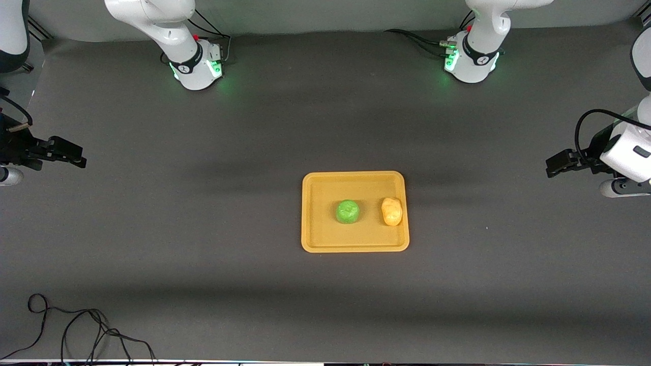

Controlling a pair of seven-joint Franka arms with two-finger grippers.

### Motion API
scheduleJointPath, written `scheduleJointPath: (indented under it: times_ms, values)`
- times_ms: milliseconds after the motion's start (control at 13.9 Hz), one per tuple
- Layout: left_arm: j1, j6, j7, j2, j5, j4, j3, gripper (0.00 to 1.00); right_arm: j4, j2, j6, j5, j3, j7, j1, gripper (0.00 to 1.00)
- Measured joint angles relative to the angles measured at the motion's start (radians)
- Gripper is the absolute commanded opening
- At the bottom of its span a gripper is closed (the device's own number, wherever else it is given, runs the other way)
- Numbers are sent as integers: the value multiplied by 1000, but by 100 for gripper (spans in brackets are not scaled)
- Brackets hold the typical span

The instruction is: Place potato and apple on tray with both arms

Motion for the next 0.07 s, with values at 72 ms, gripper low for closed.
scheduleJointPath:
  times_ms: [72]
  values:
    - [0,0,0,0,0,0,0,99,-1,0,-2,15,0,0,0,100]
